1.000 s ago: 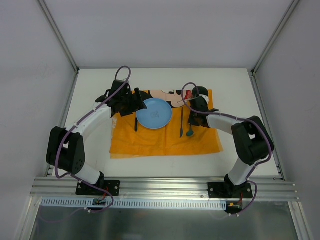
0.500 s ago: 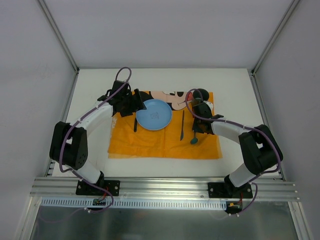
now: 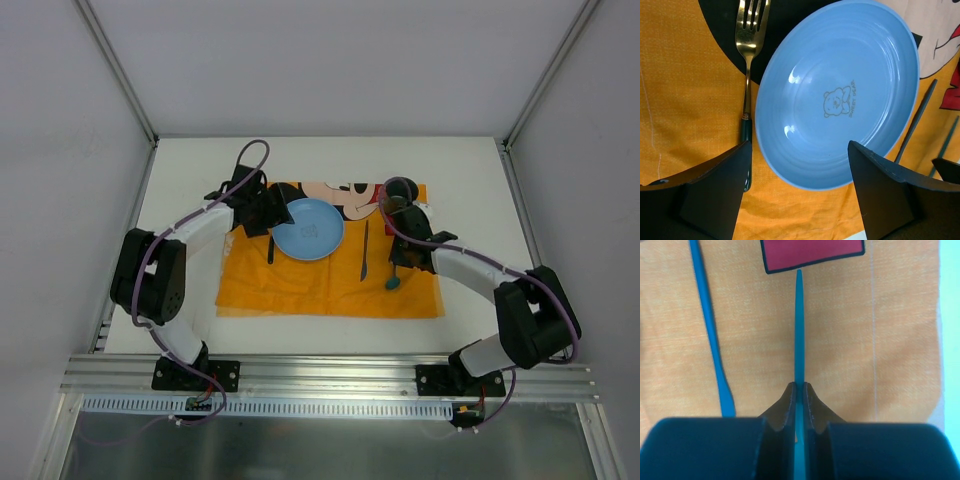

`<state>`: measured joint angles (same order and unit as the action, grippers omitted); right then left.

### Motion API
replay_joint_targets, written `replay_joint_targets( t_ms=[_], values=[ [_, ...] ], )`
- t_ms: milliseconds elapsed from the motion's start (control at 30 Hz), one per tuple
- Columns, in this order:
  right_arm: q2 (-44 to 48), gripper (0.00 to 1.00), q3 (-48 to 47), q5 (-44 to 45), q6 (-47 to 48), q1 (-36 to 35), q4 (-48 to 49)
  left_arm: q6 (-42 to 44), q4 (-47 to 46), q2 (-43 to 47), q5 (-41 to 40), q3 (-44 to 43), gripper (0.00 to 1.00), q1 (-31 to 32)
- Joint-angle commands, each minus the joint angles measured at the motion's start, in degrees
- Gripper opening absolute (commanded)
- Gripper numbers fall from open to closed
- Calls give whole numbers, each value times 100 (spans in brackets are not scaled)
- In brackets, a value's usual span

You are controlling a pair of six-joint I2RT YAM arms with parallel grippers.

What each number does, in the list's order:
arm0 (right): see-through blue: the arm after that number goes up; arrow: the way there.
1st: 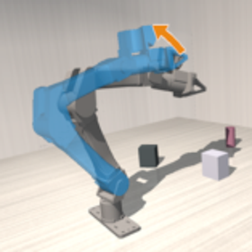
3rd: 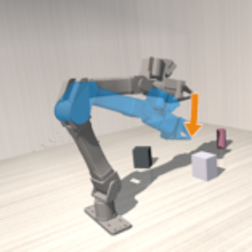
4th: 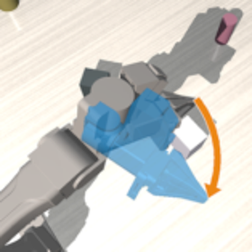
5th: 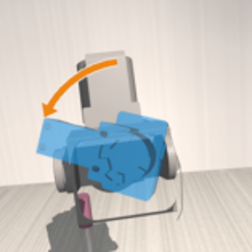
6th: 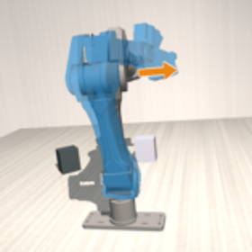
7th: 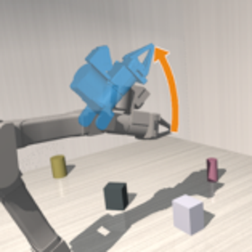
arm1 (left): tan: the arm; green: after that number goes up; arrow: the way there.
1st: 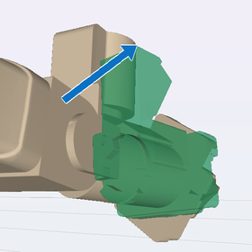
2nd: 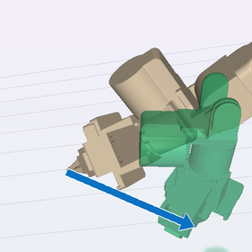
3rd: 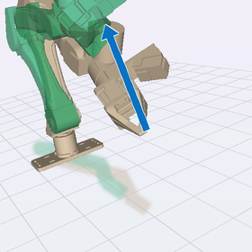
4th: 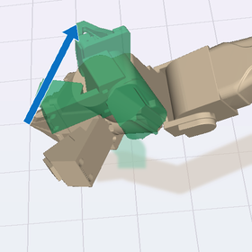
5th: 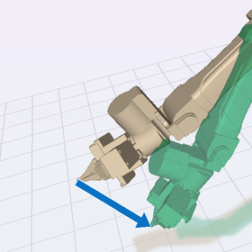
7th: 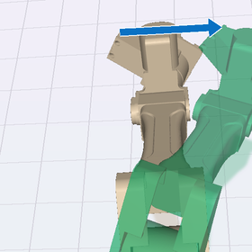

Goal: Set the dinner table for one person

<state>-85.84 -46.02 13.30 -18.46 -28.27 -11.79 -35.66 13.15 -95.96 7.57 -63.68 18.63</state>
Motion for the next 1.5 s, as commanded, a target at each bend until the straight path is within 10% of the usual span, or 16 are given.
replay_joint_targets(
  t_ms=[0, 433, 1467],
  values=[
    [680, 1, 5, 234, -9, -29, -332, -90, -233, -238, 87, 5, 78, -70],
    [2475, 0, -91, 691, 185, -29, -1369, -196, -488, -977, 183, -320, 75, -9],
    [2441, 1, 76, 612, 149, -29, -1255, 411, 584, -555, -37, -892, 75, 290]
  ],
)
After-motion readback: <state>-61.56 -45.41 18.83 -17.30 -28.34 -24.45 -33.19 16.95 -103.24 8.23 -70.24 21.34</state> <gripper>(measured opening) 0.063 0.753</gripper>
